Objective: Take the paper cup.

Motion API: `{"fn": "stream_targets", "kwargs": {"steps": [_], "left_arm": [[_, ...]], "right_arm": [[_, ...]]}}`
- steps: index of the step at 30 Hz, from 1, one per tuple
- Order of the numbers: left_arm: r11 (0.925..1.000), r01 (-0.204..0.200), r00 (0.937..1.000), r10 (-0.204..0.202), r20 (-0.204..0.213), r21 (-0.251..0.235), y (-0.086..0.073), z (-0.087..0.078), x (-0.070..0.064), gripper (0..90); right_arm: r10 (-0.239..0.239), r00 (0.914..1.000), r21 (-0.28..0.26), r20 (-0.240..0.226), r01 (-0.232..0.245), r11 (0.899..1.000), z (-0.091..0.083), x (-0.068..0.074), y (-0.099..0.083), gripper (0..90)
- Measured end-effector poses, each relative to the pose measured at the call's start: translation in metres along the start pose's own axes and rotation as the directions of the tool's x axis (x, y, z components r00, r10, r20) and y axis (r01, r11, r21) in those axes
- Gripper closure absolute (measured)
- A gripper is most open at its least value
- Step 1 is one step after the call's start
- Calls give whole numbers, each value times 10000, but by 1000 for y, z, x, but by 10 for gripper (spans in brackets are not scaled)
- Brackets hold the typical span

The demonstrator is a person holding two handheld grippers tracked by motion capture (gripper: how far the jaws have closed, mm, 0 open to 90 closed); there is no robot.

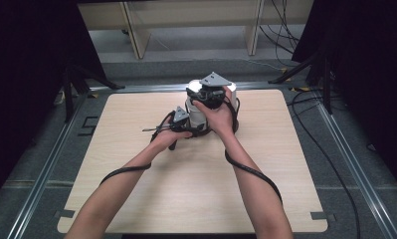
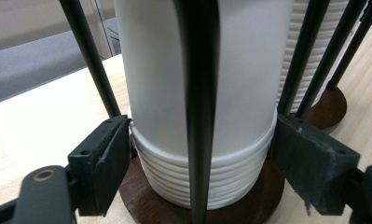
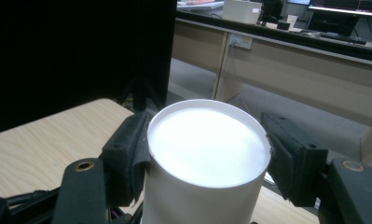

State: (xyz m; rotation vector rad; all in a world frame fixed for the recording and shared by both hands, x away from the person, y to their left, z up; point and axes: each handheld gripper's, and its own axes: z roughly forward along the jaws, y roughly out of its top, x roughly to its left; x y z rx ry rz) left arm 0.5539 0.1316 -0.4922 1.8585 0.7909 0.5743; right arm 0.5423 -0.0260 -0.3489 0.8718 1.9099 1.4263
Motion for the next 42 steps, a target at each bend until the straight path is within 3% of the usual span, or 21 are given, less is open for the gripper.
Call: {"fn": "stream_targets", "kwargs": {"steps": [4,10,11,13,18,21,23,24,27,30,33,36,40,42], "left_arm": [[10000,-16,10000,16,-5,2,0,0,0,197],[10000,-37,10000,37,14,9,0,1,-1,197],[10000,-61,10000,61,-15,8,0,0,-1,197],[10000,-24,10000,24,-9,-5,0,0,-1,198],[9999,-107,9999,106,-95,-9,-1,-3,-2,193],[9999,-100,9999,100,-43,-31,-1,-6,-2,181],[9999,-117,9999,116,-58,-91,-1,-10,-2,174],[9998,-147,9998,146,-113,-92,-1,-12,-2,160],[9998,-136,9998,135,-124,-125,-2,-19,-3,148],[9995,-225,9996,221,-195,-208,-4,-29,-6,141],[9994,-300,9992,295,-261,-175,-5,-39,-9,137],[9987,-466,9985,461,-283,-182,-6,-45,-10,134],[9984,-368,9993,368,-21,-435,-7,-58,-13,133],[9978,-508,9987,507,-44,-432,-7,-64,-13,132]], "right_arm": [[-152,9999,-128,17,152,9998,-3,-1,5,359],[-11,10000,-228,49,12,9997,-6,-1,9,359],[-244,9997,-276,74,246,9993,-7,-3,10,360],[-266,9996,-372,118,271,9989,-9,-3,12,359],[-35,10000,-509,7,36,9987,-14,-2,16,359],[-158,9999,-649,44,160,9978,-16,-2,17,359],[-232,9997,-734,24,233,9970,-19,-2,18,359],[-2,9999,-739,-136,-8,9973,-22,1,18,359],[-195,9998,-884,-22,192,9959,-25,0,18,359],[12,9998,-920,-219,-32,9958,-32,4,17,359],[-218,9997,-988,-131,204,9949,-37,4,17,359],[-140,9996,-1015,-224,117,9948,-40,6,15,359],[-37,9995,-998,-309,6,9950,-48,8,11,360],[45,9993,-988,-379,-83,9951,-52,8,8,360]]}}
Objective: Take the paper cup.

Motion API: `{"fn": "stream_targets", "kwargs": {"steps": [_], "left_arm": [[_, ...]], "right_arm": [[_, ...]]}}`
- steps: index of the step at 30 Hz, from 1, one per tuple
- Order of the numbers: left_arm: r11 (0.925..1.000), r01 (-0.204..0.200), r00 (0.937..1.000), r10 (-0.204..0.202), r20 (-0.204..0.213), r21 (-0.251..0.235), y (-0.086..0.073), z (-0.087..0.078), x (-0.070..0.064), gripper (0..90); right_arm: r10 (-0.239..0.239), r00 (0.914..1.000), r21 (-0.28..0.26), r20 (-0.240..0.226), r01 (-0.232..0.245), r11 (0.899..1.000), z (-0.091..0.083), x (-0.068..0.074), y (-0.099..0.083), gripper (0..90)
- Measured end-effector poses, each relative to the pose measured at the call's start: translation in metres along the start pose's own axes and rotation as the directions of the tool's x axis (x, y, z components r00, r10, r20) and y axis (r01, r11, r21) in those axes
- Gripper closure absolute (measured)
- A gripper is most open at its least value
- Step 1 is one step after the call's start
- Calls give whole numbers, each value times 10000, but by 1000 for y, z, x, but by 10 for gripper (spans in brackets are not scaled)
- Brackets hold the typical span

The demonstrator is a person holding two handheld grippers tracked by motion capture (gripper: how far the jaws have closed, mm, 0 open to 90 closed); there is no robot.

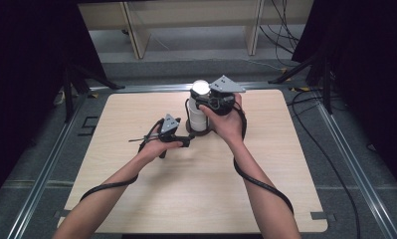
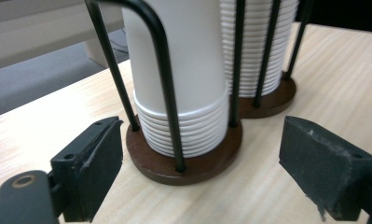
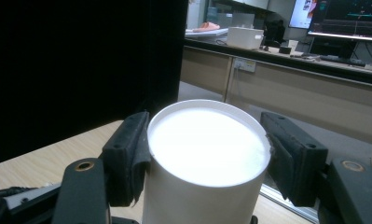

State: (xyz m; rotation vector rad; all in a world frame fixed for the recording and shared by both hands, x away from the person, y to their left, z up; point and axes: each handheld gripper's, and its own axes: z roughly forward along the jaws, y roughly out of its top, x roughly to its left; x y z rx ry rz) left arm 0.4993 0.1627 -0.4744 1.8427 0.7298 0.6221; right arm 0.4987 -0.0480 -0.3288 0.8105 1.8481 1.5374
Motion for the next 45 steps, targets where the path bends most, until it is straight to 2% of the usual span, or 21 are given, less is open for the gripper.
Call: {"fn": "stream_targets", "kwargs": {"steps": [1,2,5,7,9,10,13,14,16,21,23,26,28,31,33,35,36,39,41,44,45], "left_arm": [[9997,169,9998,-168,43,-157,0,-3,-2,132],[9997,157,9999,-156,71,-161,0,-6,-2,132],[9990,223,9997,-221,71,-384,-1,-14,-6,131],[9991,-59,10000,60,38,-429,-1,-24,-9,128],[9988,-105,9999,105,2,-474,-2,-26,-10,127],[9990,-66,10000,67,16,-437,-2,-29,-12,124],[9983,-35,10000,33,-34,-585,-6,-39,-17,123],[9984,-21,10000,16,-80,-572,-7,-42,-18,122],[9974,25,10000,-26,-14,-724,-11,-50,-23,121],[9954,50,10000,-46,44,-955,-16,-65,-29,120],[9950,48,10000,-44,38,-999,-17,-72,-32,120],[9958,67,10000,-67,4,-909,-18,-78,-34,122],[9943,-14,10000,18,33,-1062,-20,-85,-38,122],[9961,-70,9999,57,-146,-885,-22,-92,-42,124],[9953,-43,9999,30,-141,-972,-23,-98,-43,124],[9945,28,9998,-46,-169,-1051,-25,-105,-46,124],[9941,-32,9997,8,-226,-1083,-26,-107,-47,125],[9943,-7,9999,-8,-138,-1069,-33,-115,-51,124],[9952,-33,10000,25,-88,-978,-36,-117,-54,123],[9955,-102,9999,96,-68,-938,-37,-117,-55,123],[9954,-94,9999,88,-62,-954,-37,-117,-56,123]], "right_arm": [[-147,9998,-79,137,149,9999,-2,-1,-1,360],[98,9999,1,60,-98,10000,-4,1,-2,359],[104,9999,47,-25,-104,9999,-10,1,-5,360],[5,10000,-26,21,-4,10000,-16,1,-7,359],[19,10000,-90,4,-19,10000,-17,1,-8,359],[245,9996,-33,-140,-245,9997,-22,3,-9,359],[203,9996,-102,-187,-205,9997,-26,4,-11,359],[12,9999,-200,-121,-15,9998,-29,4,-11,359],[330,9991,-87,-248,-332,9994,-34,7,-15,359],[176,9994,-35,-305,-177,9998,-45,9,-24,359],[398,9988,-30,-299,-399,9992,-51,10,-28,359],[481,9983,14,-344,-480,9988,-58,12,-37,359],[456,9985,40,-308,-455,9990,-62,13,-43,360],[586,9978,48,-325,-585,9983,-67,14,-47,359],[437,9988,-12,-213,-437,9990,-73,15,-52,359],[797,9963,46,-323,-796,9968,-80,17,-59,359],[643,9975,-12,-297,-644,9979,-83,16,-61,359],[738,9972,99,-74,-737,9972,-93,15,-67,359],[893,9959,-40,-126,-894,9960,-98,13,-71,359],[838,9964,148,99,-839,9964,-105,11,-72,359],[743,9972,-50,88,-743,9972,-109,8,-74,359]]}}
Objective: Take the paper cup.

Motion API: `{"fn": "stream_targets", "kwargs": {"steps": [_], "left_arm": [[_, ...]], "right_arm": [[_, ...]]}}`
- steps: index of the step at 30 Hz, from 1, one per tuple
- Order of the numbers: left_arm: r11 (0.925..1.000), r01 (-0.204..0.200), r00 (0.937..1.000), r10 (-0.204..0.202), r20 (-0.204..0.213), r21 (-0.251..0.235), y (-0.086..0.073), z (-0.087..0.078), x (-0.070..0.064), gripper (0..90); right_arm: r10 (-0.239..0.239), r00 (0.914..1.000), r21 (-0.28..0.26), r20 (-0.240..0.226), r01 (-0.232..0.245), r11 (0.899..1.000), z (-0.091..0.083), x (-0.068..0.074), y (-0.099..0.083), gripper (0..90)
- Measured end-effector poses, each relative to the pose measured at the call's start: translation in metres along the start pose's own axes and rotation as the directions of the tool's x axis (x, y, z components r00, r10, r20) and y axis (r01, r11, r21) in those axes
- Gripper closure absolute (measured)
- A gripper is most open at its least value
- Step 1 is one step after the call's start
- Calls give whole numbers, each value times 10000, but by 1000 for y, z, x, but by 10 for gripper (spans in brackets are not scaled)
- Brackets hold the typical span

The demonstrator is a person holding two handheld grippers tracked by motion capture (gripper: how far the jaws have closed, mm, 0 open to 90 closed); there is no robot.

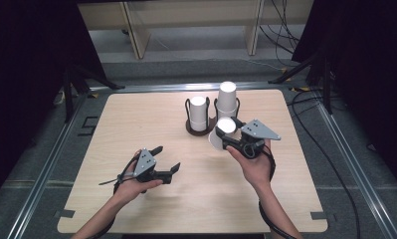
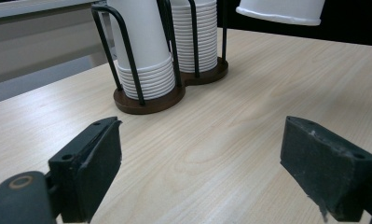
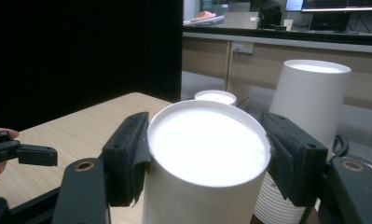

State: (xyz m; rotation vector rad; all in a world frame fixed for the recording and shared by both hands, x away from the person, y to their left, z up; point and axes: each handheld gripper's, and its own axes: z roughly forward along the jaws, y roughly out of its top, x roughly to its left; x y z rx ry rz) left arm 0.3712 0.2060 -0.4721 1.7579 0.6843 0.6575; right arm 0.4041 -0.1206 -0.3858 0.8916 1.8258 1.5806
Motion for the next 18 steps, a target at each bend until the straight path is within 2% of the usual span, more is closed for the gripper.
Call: {"fn": "stream_targets", "kwargs": {"steps": [4,5,7,8,9,10,11,13,14,15,18], "left_arm": [[9997,99,10000,-99,14,-226,2,2,-3,122],[9998,64,10000,-64,2,-213,3,2,-4,122],[9998,73,10000,-73,-2,-202,3,2,-4,122],[9998,87,10000,-87,-3,-175,2,2,-3,122],[9999,106,9999,-106,-20,-122,1,1,-3,122],[9999,93,10000,-94,-34,-79,1,1,-3,121],[10000,37,10000,-37,-48,-56,1,-1,-3,121],[9997,126,9999,-126,-36,-216,1,0,-3,121],[10000,80,9999,-80,-124,-50,1,-3,-3,121],[9998,98,9998,-101,-159,-197,1,-2,-3,121],[9993,189,9997,-194,-171,-335,2,-4,-4,121]], "right_arm": [[141,9998,119,167,-143,9998,-8,-1,-2,359],[-60,9998,114,172,58,9999,-12,-2,-3,359],[-10,9999,-56,132,10,10000,-11,-2,-5,359],[-225,9995,140,214,222,9997,-14,-3,-5,359],[34,9999,-88,123,-33,10000,-14,-1,-7,359],[223,9996,241,156,-227,9995,-17,0,-9,359],[154,9999,19,46,-154,9999,-15,-1,-11,359],[84,9998,166,181,-87,9998,-16,-1,-12,359],[251,9996,137,161,-254,9996,-15,1,-14,359],[223,9998,176,-2,-223,9996,-14,1,-15,359],[47,9999,23,110,-48,10000,-12,2,-15,359]]}}
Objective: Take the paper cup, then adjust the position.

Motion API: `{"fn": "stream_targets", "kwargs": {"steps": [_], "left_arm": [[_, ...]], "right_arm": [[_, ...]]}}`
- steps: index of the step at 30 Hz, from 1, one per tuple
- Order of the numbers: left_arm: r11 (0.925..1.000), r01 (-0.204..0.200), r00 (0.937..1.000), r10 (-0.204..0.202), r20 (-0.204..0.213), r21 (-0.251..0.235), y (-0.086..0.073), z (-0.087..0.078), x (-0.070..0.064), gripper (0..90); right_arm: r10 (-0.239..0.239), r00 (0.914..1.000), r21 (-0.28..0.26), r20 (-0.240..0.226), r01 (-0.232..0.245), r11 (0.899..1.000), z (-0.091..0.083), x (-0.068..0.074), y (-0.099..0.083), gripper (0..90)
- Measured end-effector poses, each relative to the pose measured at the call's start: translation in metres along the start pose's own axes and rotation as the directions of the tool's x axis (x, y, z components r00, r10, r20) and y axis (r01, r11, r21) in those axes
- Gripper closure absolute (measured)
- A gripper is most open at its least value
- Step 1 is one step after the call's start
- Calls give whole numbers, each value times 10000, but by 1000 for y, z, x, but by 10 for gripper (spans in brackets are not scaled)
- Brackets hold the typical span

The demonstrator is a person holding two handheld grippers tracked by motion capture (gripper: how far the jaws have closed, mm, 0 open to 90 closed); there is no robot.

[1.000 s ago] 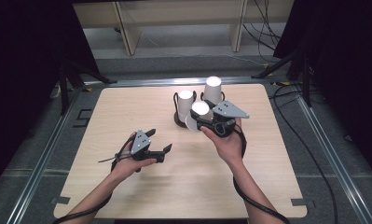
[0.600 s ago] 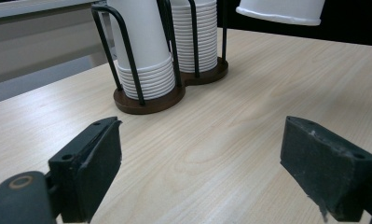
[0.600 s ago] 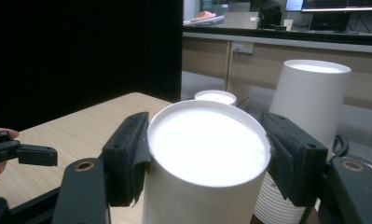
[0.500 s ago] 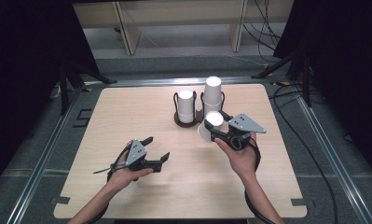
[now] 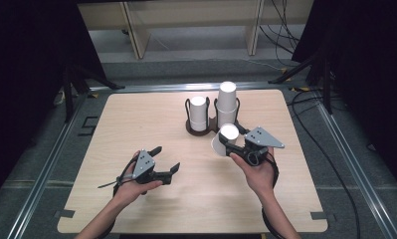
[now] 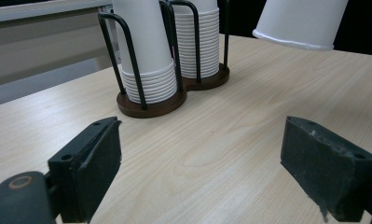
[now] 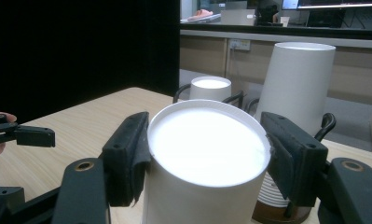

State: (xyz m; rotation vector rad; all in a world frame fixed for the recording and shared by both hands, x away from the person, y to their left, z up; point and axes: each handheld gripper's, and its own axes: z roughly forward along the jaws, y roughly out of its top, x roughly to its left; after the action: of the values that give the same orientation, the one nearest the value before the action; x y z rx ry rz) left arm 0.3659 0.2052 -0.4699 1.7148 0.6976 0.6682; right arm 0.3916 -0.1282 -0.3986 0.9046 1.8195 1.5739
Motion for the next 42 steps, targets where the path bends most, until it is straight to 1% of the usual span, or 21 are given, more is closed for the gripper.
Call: {"fn": "stream_targets", "kwargs": {"steps": [2,3,5,10,13,14,15,18,19,23,25,27,28,32,33,34,36,38,39,40,42], "left_arm": [[10000,-22,10000,22,32,14,-1,1,0,121],[9997,-78,10000,78,-31,228,0,0,0,120],[10000,0,10000,0,-37,22,-1,2,1,120],[9994,-191,9998,190,51,290,3,1,-1,117],[9995,-213,9998,212,21,234,5,1,-1,118],[9998,-158,9999,158,24,91,5,1,-1,118],[9997,-139,9999,139,25,187,6,0,-2,119],[9994,-250,9997,248,75,236,7,1,-3,118],[9998,-214,9997,214,132,21,6,3,-3,118],[9998,-158,9999,157,55,142,8,2,-3,118],[9998,-173,9997,174,146,-43,8,2,-5,117],[9998,-179,9998,180,131,-27,8,1,-5,115],[9999,-161,9998,161,143,-27,8,2,-6,115],[9998,-199,9995,197,262,82,9,2,-8,112],[9997,-251,9993,249,273,66,9,2,-7,110],[9997,-231,9994,230,252,41,10,3,-7,110],[9997,-205,9995,208,250,-127,10,7,-7,110],[9997,-231,9994,231,271,-14,11,8,-7,110],[9996,-194,9993,200,314,-194,11,11,-8,110],[9996,-291,9991,292,303,-18,12,10,-9,109],[9997,-236,9988,235,426,23,13,13,-11,108]], "right_arm": [[131,9999,109,-39,-130,9999,0,1,0,359],[199,9997,213,-117,-196,9996,0,1,1,359],[122,9999,30,-57,-122,9999,-1,-1,2,359],[15,10000,-54,35,-15,10000,-2,-4,2,359],[-25,10000,-84,-13,25,10000,-1,-4,2,359],[286,9994,66,-172,-285,9996,-1,-2,1,359],[37,10000,56,-55,-36,10000,-1,-2,1,359],[224,9997,54,-125,-223,9997,-1,-1,-1,359],[11,10000,-2,-3,-11,10000,-1,-2,-1,359],[356,9993,-98,-99,-357,9993,-1,-2,-3,360],[114,9999,-50,-40,-114,9999,0,-3,-4,359],[181,9998,-19,-104,-181,9998,1,-3,-5,360],[412,9988,132,-247,-409,9991,1,-2,-6,360],[242,9993,84,-287,-240,9997,4,-3,-8,359],[755,9960,337,-472,-740,9967,4,-1,-8,360],[914,9949,345,-434,-900,9953,6,0,-9,360],[974,9944,354,-407,-960,9947,6,0,-9,360],[1002,9933,405,-578,-979,9944,8,-2,-11,360],[862,9951,435,-487,-841,9955,8,-3,-11,360],[1136,9925,448,-458,-1116,9927,9,-2,-12,360],[1296,9899,451,-576,-1271,9909,9,-2,-13,360]]}}
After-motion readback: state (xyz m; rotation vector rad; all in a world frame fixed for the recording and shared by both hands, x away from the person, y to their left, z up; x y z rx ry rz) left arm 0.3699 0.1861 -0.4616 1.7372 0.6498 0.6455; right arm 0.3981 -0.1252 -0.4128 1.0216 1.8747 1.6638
